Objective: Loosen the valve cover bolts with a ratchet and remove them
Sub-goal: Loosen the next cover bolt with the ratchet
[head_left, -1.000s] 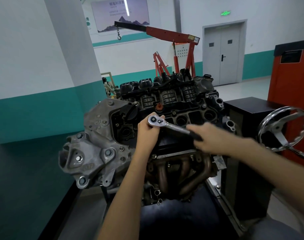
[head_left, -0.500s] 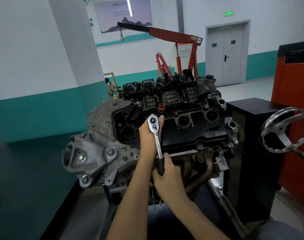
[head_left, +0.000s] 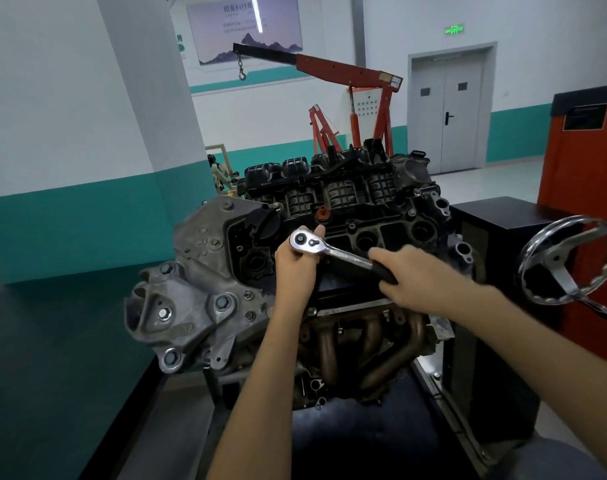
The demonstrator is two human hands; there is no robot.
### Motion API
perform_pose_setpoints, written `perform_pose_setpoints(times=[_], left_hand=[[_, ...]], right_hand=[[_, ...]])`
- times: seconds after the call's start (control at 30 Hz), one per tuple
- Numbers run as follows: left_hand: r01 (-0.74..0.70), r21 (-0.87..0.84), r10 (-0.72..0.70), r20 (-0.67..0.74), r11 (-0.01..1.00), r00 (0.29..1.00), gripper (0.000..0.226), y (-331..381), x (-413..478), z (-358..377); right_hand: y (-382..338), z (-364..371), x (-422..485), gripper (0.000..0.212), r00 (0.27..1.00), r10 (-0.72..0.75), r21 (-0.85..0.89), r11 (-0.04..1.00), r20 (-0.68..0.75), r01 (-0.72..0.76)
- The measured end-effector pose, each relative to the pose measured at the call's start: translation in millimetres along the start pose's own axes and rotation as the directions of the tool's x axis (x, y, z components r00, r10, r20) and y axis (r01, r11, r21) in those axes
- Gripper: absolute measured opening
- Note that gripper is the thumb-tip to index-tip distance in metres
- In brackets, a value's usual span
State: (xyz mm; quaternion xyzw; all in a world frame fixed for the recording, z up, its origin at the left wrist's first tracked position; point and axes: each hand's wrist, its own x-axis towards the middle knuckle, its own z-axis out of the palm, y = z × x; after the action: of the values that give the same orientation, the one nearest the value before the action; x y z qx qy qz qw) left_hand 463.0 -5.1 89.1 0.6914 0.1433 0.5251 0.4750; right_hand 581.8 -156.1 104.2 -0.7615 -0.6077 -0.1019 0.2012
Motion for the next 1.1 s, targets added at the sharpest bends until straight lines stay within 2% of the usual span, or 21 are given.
perform_pose_setpoints(times=[0.1,0.2,0.3,0.33,0.4,0.5,0.57,0.63,0.67,0.73,0.8,0.87,0.97,1.03,1.1], left_hand=[[0.016,-0.004,-0.016,-0.039,1.000,0.999,0.042,2,-3,5],[0.035,-0.034,-0.037,-0.071,0.999,0.997,0.042,1,-1,8],[0.033,-0.033,-0.035,-0.060,0.999,0.998,0.042,1,2,6],[0.037,-0.022,-0.038,-0.044,0.999,0.998,0.043,0,3,4],[0.041,0.002,-0.041,0.005,0.999,0.999,0.046,-2,4,0],[0.017,0.038,-0.021,0.104,0.999,0.994,0.046,-4,5,-3],[0.024,0.055,-0.031,0.133,0.998,0.991,0.044,-4,6,-2],[0.025,0.042,-0.030,0.119,0.999,0.992,0.044,-4,5,-1],[0.024,0.034,-0.027,0.105,0.999,0.994,0.043,-3,4,0],[0.026,0.016,-0.027,0.073,1.000,0.997,0.039,-4,2,0],[0.024,0.014,-0.025,0.055,1.000,0.998,0.039,-5,1,1],[0.017,0.021,-0.018,0.054,1.000,0.998,0.041,-6,0,3],[0.019,0.013,-0.019,0.011,1.000,1.000,0.043,-6,2,7],[0.043,0.019,-0.042,-0.009,0.999,0.999,0.043,-5,3,8],[0.074,0.034,-0.073,-0.022,0.997,0.997,0.043,-4,5,7]], right_hand=[[-34,39,-28,0.022,0.984,0.163,0.340,0.931,-0.066,-0.131],[-83,80,-35,0.027,0.959,0.279,0.659,0.731,-0.053,-0.177],[-109,100,-28,0.021,0.949,0.305,0.734,0.662,-0.073,-0.156],[-105,98,-27,0.019,0.952,0.301,0.721,0.673,-0.061,-0.166],[-81,84,-27,0.021,0.970,0.239,0.621,0.765,-0.030,-0.170],[-25,40,-22,0.022,0.996,0.079,0.376,0.923,0.030,-0.084],[6,2,-6,0.025,0.997,-0.020,0.140,0.990,0.080,0.008],[21,-25,14,0.031,0.991,-0.077,-0.100,0.991,0.108,0.088],[23,-30,20,0.032,0.990,-0.096,-0.165,0.980,0.102,0.112],[21,-25,20,0.027,0.995,-0.079,-0.164,0.982,0.059,0.088],[12,0,2,0.019,1.000,-0.019,-0.024,1.000,-0.006,0.019],[-9,33,-21,0.023,0.996,0.075,0.222,0.973,-0.054,-0.061],[-57,76,-36,0.025,0.974,0.216,0.565,0.813,-0.074,-0.137],[-84,97,-32,0.019,0.957,0.280,0.695,0.703,-0.074,-0.151],[-100,104,-29,0.020,0.949,0.309,0.750,0.642,-0.064,-0.158]])
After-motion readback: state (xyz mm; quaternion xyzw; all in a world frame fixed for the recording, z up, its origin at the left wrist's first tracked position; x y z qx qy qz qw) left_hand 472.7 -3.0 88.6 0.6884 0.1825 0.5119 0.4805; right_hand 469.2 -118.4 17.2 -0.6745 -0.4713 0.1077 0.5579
